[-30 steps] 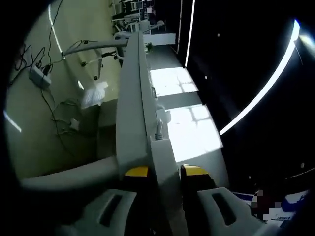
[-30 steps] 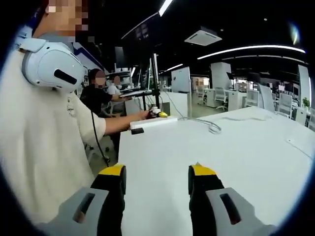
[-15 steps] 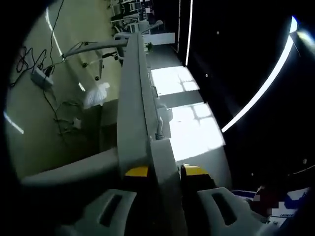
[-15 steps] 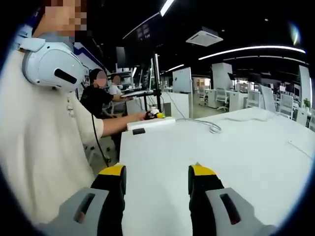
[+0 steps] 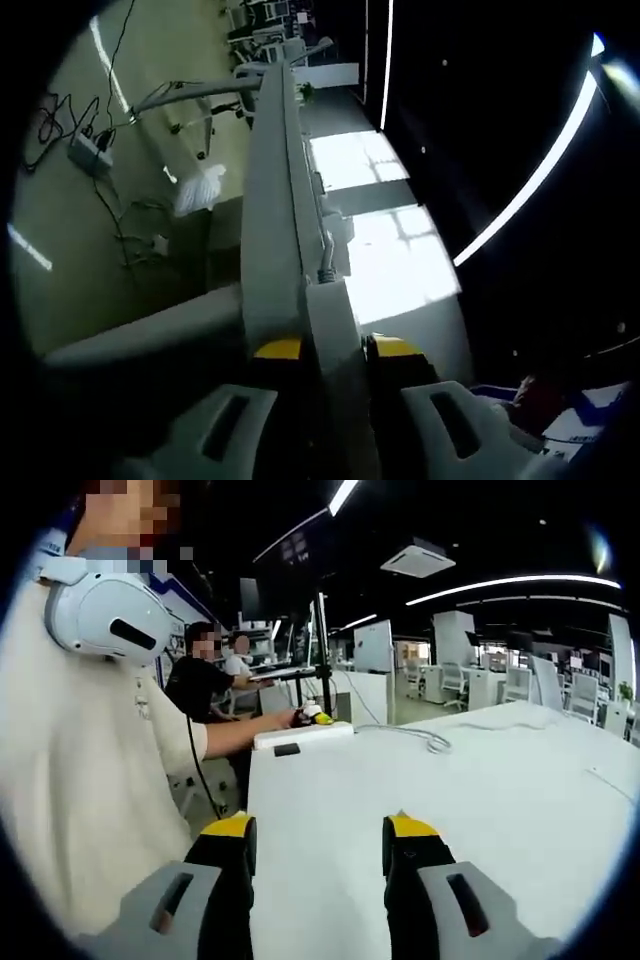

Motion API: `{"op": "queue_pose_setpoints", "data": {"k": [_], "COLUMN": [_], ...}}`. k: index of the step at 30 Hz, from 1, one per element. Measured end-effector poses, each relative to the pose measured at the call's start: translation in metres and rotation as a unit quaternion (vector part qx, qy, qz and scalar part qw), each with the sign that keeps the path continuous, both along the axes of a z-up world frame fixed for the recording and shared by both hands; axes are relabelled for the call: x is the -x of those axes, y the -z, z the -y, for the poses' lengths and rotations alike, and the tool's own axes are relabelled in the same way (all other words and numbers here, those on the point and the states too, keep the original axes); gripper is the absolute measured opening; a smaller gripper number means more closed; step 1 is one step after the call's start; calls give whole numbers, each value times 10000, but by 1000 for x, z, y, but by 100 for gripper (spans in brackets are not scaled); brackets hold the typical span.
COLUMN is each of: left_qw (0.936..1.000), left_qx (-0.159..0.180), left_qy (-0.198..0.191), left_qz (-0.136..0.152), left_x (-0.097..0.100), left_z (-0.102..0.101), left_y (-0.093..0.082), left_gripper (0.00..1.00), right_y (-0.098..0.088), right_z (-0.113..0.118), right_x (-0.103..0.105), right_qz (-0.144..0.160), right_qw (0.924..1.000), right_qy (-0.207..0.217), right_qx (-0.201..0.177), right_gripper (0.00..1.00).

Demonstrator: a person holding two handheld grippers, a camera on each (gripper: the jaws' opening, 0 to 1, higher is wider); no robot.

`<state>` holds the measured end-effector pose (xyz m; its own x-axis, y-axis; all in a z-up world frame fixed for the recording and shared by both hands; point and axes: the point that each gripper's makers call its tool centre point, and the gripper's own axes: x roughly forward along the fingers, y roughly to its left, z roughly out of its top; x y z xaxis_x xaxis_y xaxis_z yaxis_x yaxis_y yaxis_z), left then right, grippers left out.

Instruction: Pick up the power strip scattered on the table, fix it on the side mounting bracket of the table, and press the switch

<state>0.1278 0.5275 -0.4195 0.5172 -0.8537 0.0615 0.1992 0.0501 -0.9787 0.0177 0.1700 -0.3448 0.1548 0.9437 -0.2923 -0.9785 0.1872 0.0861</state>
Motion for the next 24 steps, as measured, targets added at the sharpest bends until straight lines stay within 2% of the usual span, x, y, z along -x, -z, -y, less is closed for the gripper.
{"op": "queue_pose_setpoints", "data": {"k": [12,24], "left_qw": [9999,9999], "left_qx": [-66,-34], "left_qy": [-104,-6], "left_qz": [-33,-121], "left_x": [-5,1], "left_z": [-7,6], "left_y": [2,-3], "left_gripper": [26,26], "right_y": [-2,-2], "right_z": [1,5], "right_x": [7,9], "right_qz": [59,99], "right_qw": [9999,9998], "right_qy": [-54,15], "right_qx": [-78,-153], "right_gripper": [46,46]}}
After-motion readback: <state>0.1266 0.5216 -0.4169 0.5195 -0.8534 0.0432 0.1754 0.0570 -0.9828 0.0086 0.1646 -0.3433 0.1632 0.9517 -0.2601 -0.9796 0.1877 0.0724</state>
